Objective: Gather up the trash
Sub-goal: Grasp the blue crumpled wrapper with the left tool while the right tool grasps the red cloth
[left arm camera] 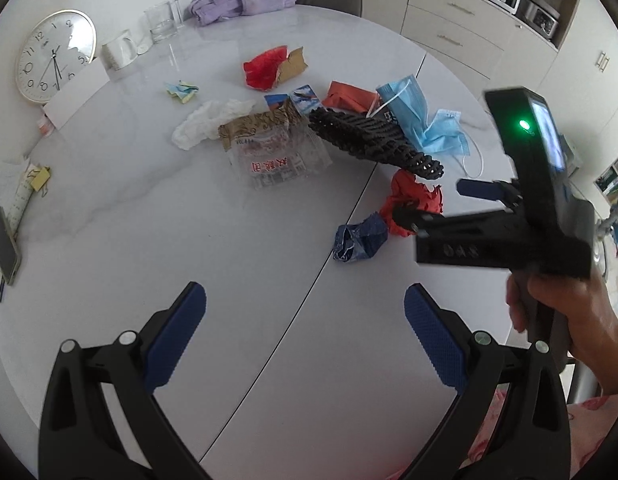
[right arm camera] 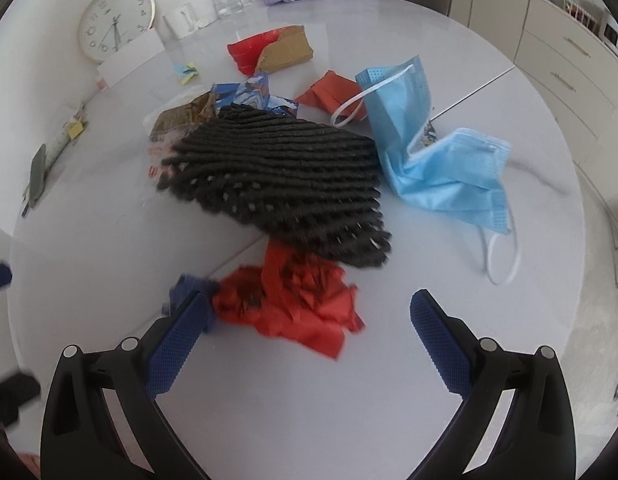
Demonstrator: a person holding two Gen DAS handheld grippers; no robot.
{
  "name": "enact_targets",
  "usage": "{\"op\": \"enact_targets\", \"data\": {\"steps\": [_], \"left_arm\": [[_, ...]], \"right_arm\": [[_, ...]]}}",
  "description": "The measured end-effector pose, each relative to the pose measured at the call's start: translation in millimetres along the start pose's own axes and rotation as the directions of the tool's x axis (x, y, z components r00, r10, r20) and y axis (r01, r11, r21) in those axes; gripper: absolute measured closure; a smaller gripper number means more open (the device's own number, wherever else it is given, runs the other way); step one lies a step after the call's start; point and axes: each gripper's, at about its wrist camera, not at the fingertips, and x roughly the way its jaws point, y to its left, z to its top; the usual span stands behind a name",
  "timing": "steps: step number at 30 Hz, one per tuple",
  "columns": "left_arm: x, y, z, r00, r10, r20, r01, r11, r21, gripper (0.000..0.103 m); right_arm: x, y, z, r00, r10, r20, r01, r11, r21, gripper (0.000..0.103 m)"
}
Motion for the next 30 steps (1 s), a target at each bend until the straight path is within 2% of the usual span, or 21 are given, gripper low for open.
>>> {"op": "enact_targets", "data": {"steps": [2, 4, 5, 7, 9, 14, 15, 16, 18, 20, 22, 27, 30], "left_arm": [[4, 2, 1, 1.0, -0.013, -0.01, 0.013, 1.0, -0.005, 0.008], [9, 3, 3, 1.0, -0.022, -0.019, 0.021, 1.0, -0.009, 0.008], [11, 3, 3, 0.999, -0.026, -0.022, 0.026, 1.0, -0.009, 0.008], [17, 2, 4, 0.999, -0.036, -0.032, 0.036, 0.999, -0.012, 0.008], [25, 1, 5, 0.998, -0.044, -0.044, 0.044, 0.999, -0.014, 0.008], [47, -3, 12, 0.996, -0.068, -0.063, 0.066, 0.997, -0.033, 0.008], [50, -5, 13, 0.996, -0.07, -0.062, 0.068, 0.997, -0.033, 0.008], [56, -7, 16, 0.995, -0.071, -0.065, 0.069, 0.997, -0.033, 0.009], [66, -12, 21, 0.994, -0.076, -0.072, 0.073, 0.997, -0.034, 0.011], [80, -18, 25, 0.992, -0.087, -0.095, 0.084, 0.996, -0.037, 0.016], [89, -24, 27, 0.989, -0.094, -0.111, 0.09, 0.995, -0.042, 0.018], [103, -35, 29, 0.988, -0.092, -0.124, 0.087, 0.995, -0.044, 0.029], [110, -39, 30, 0.988, -0.088, -0.13, 0.082, 0.995, -0.048, 0.044]], "right_arm": [[10, 1, 4, 1.0, -0.005, -0.028, 0.005, 1.0, 0.011, 0.003], [16, 1, 4, 0.999, 0.004, -0.046, -0.003, 1.0, 0.019, 0.016], [19, 0, 3, 0.998, 0.019, -0.065, -0.017, 0.999, 0.028, 0.027], [19, -3, 1, 0.996, 0.053, -0.066, -0.05, 0.997, 0.051, 0.033], [17, -5, -1, 0.994, 0.084, -0.072, -0.079, 0.995, 0.058, 0.048], [9, -17, -5, 0.988, 0.126, -0.085, -0.118, 0.989, 0.094, 0.063], [7, -21, -7, 0.987, 0.137, -0.088, -0.127, 0.986, 0.111, 0.085], [5, -26, -9, 0.982, 0.161, -0.096, -0.148, 0.98, 0.131, 0.09], [-1, -35, -12, 0.978, 0.185, -0.094, -0.169, 0.972, 0.163, 0.09], [-7, -43, -17, 0.98, 0.177, -0.089, -0.161, 0.973, 0.168, 0.09], [-10, -51, -22, 0.98, 0.18, -0.089, -0.162, 0.97, 0.181, 0.09], [-16, -63, -25, 0.976, 0.204, -0.075, -0.187, 0.964, 0.191, 0.09], [-24, -68, -27, 0.975, 0.21, -0.069, -0.194, 0.963, 0.185, 0.09]]}}
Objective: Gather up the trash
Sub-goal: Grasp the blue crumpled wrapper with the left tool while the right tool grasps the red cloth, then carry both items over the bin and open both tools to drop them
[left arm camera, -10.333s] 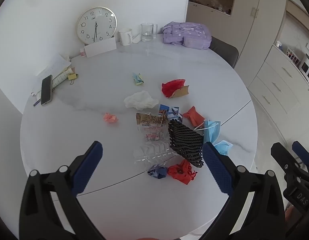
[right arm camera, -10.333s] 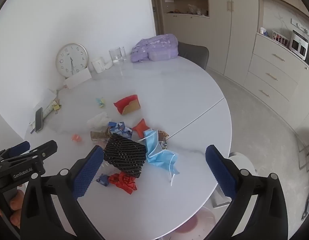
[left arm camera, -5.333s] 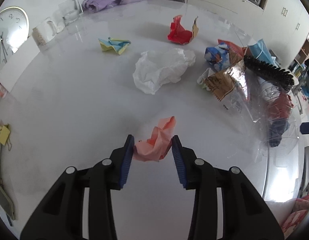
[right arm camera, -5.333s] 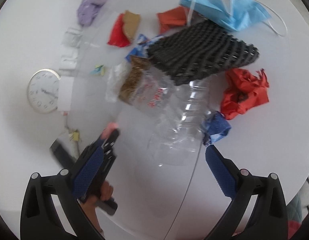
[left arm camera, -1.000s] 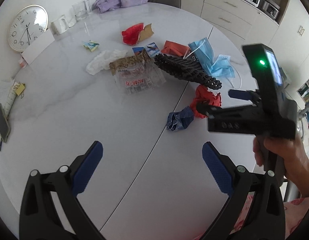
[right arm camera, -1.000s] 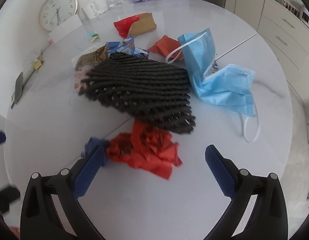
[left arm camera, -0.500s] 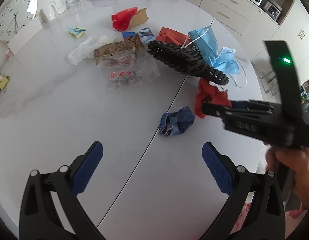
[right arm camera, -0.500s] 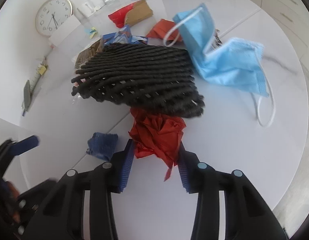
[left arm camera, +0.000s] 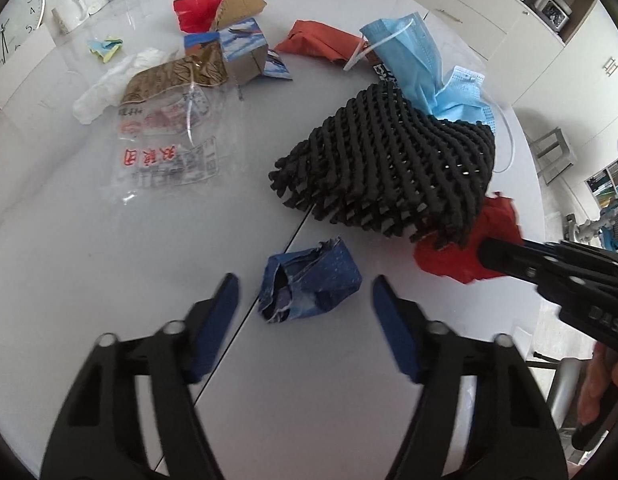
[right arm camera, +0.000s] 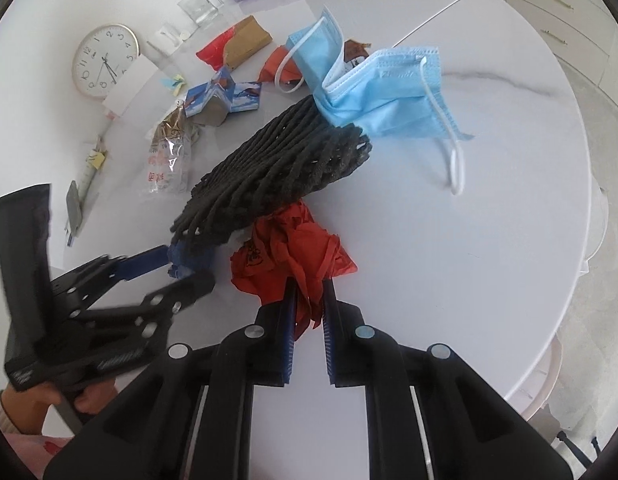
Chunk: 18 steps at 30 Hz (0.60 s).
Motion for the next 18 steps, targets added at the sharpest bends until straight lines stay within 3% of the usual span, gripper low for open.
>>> {"op": "enact_targets", "data": {"steps": [2, 5, 12, 18], "left_arm": [[3, -1, 0, 1.0, -0.001, -0.004, 0.001, 1.0, -0.013, 0.057], [3, 0, -1, 1.0, 0.009, 0.012, -0.009, 1.0, -0.015, 0.065], [-15, 8, -11, 1.0, 0.005, 0.027, -0.005, 1.0, -0.027, 0.067], [-50, 6, -33, 0.998, 0.047, 0.04, -0.048, 0.999, 0.02, 0.067]], "right_arm": [[-7, -2, -1, 1.0, -0.011, 0.0, 0.011, 1.0, -0.012, 0.09], [-15, -6, -6, 1.0, 0.005, -0.006, -0.005, 1.0, -0.01, 0.09], [-25, -4, -22, 0.996, 0.073, -0.044, -0.074, 0.997, -0.005, 0.09], [-42, -5, -46, 0.997, 0.068, -0.041, -0.067, 0.998, 0.005, 0.09]]}}
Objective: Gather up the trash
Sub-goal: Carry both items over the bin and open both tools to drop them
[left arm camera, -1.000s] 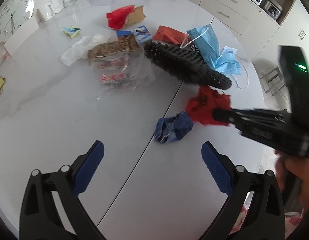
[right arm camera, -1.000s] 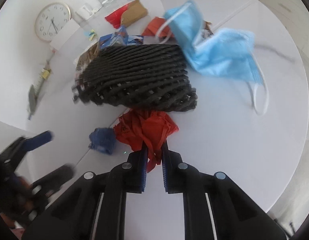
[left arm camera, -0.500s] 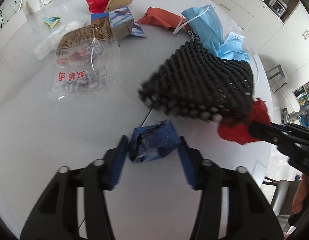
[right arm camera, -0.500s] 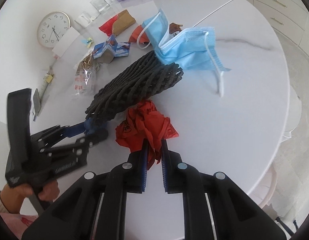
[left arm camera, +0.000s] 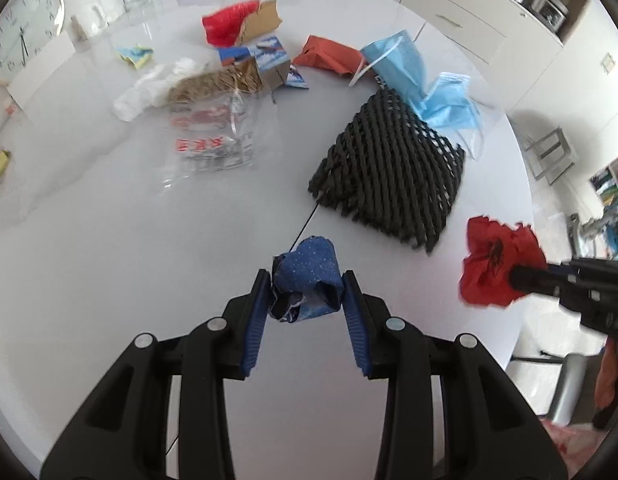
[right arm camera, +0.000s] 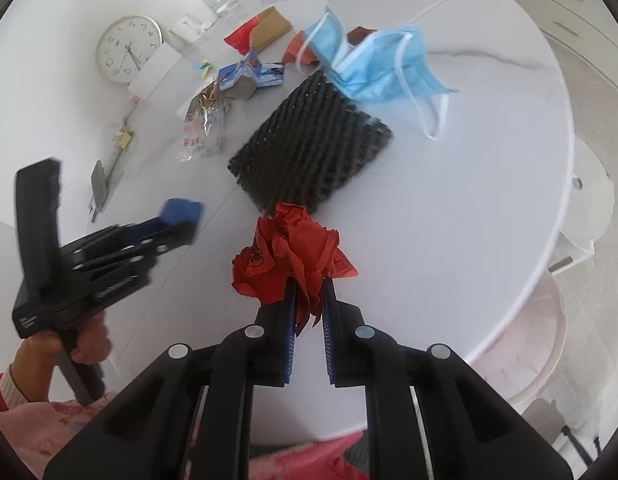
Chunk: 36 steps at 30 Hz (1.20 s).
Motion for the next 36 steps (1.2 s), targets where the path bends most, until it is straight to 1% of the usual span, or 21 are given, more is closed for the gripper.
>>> {"op": "enact_targets", "data": {"steps": [2, 4, 6, 7, 10, 11, 12, 15, 16, 17, 18, 19, 20, 21, 24, 25, 26, 28, 30, 33, 36], "left_arm": [[-17, -9, -3, 1.0, -0.008, 0.005, 0.008, 0.999, 0.048, 0.067], [-31, -28, -5, 0.999, -0.046, 0.012, 0.044, 0.993, 0.106, 0.067], [-43, -49, 0, 0.996, -0.085, 0.024, 0.08, 0.982, 0.17, 0.066], [-47, -69, 3, 0.992, -0.12, 0.029, 0.111, 0.97, 0.216, 0.066], [-50, -127, 17, 0.968, -0.25, -0.002, 0.237, 0.915, 0.325, 0.066], [-49, -147, 20, 0.959, -0.284, -0.017, 0.271, 0.893, 0.358, 0.066], [-47, -170, 22, 0.946, -0.322, -0.035, 0.309, 0.864, 0.397, 0.065], [-39, -222, 20, 0.93, -0.359, -0.075, 0.349, 0.805, 0.48, 0.063], [-31, -243, 20, 0.926, -0.363, -0.104, 0.364, 0.786, 0.5, 0.058], [-27, -252, 19, 0.924, -0.363, -0.117, 0.371, 0.781, 0.503, 0.05], [-23, -262, 18, 0.919, -0.37, -0.133, 0.384, 0.773, 0.505, 0.046], [-17, -273, 17, 0.918, -0.366, -0.15, 0.389, 0.769, 0.507, 0.038], [-13, -279, 15, 0.922, -0.354, -0.157, 0.383, 0.771, 0.509, 0.033], [-9, -285, 14, 0.927, -0.339, -0.159, 0.372, 0.775, 0.511, 0.033], [-5, -292, 12, 0.931, -0.319, -0.175, 0.364, 0.785, 0.502, 0.03], [-4, -293, 13, 0.935, -0.31, -0.174, 0.356, 0.793, 0.494, 0.028], [-3, -292, 14, 0.938, -0.302, -0.171, 0.347, 0.802, 0.486, 0.019], [-7, -291, 15, 0.941, -0.302, -0.153, 0.338, 0.814, 0.472, 0.017], [-10, -287, 17, 0.937, -0.316, -0.148, 0.348, 0.815, 0.462, 0.017], [-13, -287, 19, 0.927, -0.341, -0.157, 0.374, 0.803, 0.463, 0.017], [-16, -291, 18, 0.939, -0.318, -0.129, 0.34, 0.815, 0.469, 0.017]], "right_arm": [[-14, -9, -10, 1.0, -0.018, 0.021, 0.018, 0.999, 0.031, 0.09], [-35, -21, -22, 0.997, -0.052, 0.057, 0.048, 0.996, 0.074, 0.09], [-57, -36, -34, 0.99, -0.111, 0.088, 0.101, 0.989, 0.112, 0.09], [-68, -45, -42, 0.983, -0.154, 0.097, 0.141, 0.982, 0.128, 0.09], [-91, -68, -59, 0.963, -0.249, 0.106, 0.229, 0.958, 0.17, 0.09], [-100, -80, -67, 0.954, -0.281, 0.106, 0.257, 0.946, 0.196, 0.09], [-104, -87, -74, 0.949, -0.299, 0.103, 0.273, 0.938, 0.212, 0.09], [-119, -116, -94, 0.935, -0.344, 0.089, 0.311, 0.912, 0.266, 0.09], [-121, -124, -98, 0.933, -0.351, 0.085, 0.316, 0.907, 0.279, 0.09], [-123, -132, -102, 0.931, -0.354, 0.084, 0.317, 0.903, 0.29, 0.09], [-127, -142, -108, 0.931, -0.356, 0.081, 0.318, 0.899, 0.301, 0.09], [-127, -149, -111, 0.931, -0.357, 0.074, 0.32, 0.897, 0.306, 0.09], [-127, -155, -113, 0.931, -0.358, 0.072, 0.321, 0.895, 0.309, 0.09], [-126, -158, -113, 0.932, -0.357, 0.069, 0.32, 0.895, 0.311, 0.09], [-122, -172, -116, 0.937, -0.344, 0.058, 0.31, 0.898, 0.312, 0.09], [-120, -176, -116, 0.939, -0.338, 0.054, 0.307, 0.901, 0.307, 0.09], [-120, -177, -117, 0.94, -0.337, 0.052, 0.307, 0.902, 0.302, 0.09], [-116, -180, -116, 0.94, -0.338, 0.044, 0.312, 0.906, 0.285, 0.089], [-112, -183, -116, 0.942, -0.333, 0.037, 0.311, 0.91, 0.274, 0.088], [-103, -185, -114, 0.944, -0.328, 0.025, 0.311, 0.915, 0.259, 0.088], [-93, -185, -114, 0.941, -0.339, 0.006, 0.329, 0.917, 0.226, 0.086]]}}
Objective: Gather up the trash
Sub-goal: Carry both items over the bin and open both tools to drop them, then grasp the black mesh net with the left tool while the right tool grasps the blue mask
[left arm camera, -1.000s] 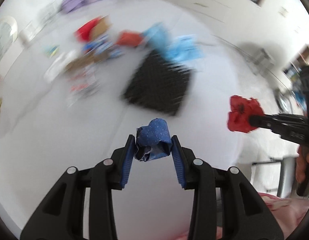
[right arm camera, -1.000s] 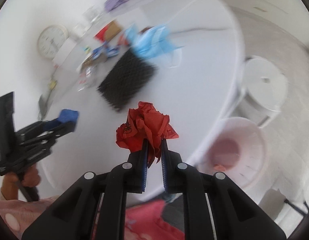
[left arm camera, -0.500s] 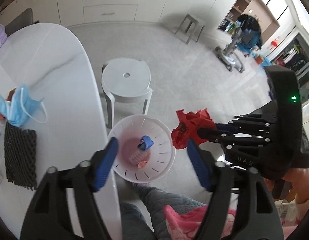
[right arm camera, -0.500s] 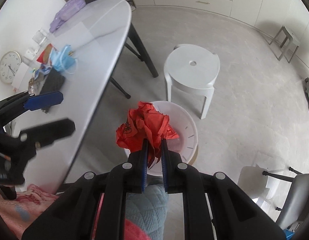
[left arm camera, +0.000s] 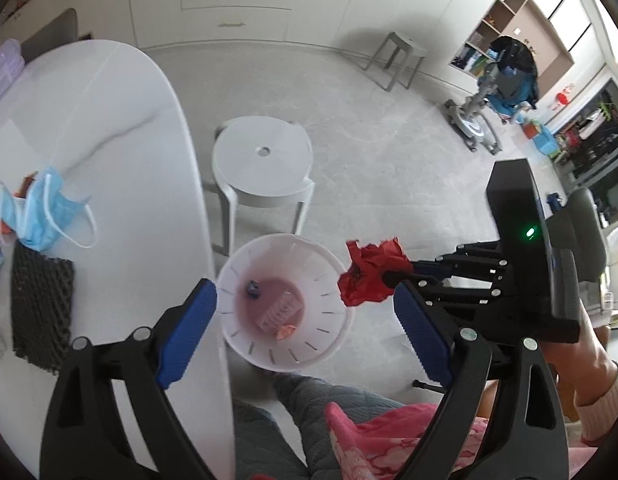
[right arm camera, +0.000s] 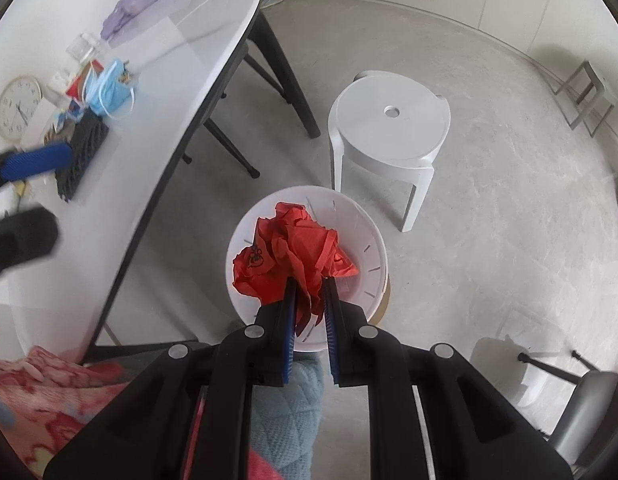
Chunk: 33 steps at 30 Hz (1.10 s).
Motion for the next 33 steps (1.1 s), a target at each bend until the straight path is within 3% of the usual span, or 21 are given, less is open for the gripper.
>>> {"op": "enact_targets", "data": {"steps": [4, 5, 9, 12, 15, 24, 29, 33], "left_arm": [[-7, 7, 0, 0.999, 0.04, 0.024, -0.039, 0.998, -0.045, 0.017], [-8, 6, 2, 0.998, 0.05, 0.027, -0.048, 0.997, -0.052, 0.017], [-14, 13, -1, 0.997, 0.058, 0.043, -0.055, 0.996, -0.069, 0.017], [-23, 18, -4, 0.993, 0.104, 0.06, -0.099, 0.992, -0.078, 0.017], [-36, 30, -9, 0.987, 0.133, 0.088, -0.123, 0.986, -0.115, 0.017], [-78, 103, -44, 0.962, 0.245, 0.123, -0.211, 0.947, -0.243, 0.017], [-85, 158, -67, 0.953, 0.287, 0.098, -0.248, 0.922, -0.297, 0.017], [-73, 197, -72, 0.955, 0.288, 0.067, -0.257, 0.922, -0.29, 0.017]], "right_arm": [[17, 8, 0, 0.999, -0.015, -0.028, 0.014, 0.999, -0.041, 0.085], [23, 10, 0, 0.999, -0.023, -0.041, 0.021, 0.998, -0.056, 0.081], [33, 17, 1, 0.997, -0.034, -0.063, 0.029, 0.997, -0.076, 0.037], [24, 21, 6, 0.998, -0.045, -0.034, 0.043, 0.997, -0.067, 0.017], [4, 25, 18, 0.999, -0.026, 0.024, 0.027, 0.999, -0.038, 0.01], [-37, 70, 74, 0.988, 0.013, 0.153, -0.009, 1.0, -0.026, 0.005], [-37, 102, 96, 0.984, 0.068, 0.162, -0.066, 0.998, -0.021, 0.005], [-35, 133, 107, 0.983, 0.071, 0.168, -0.064, 0.997, -0.051, 0.005]]}}
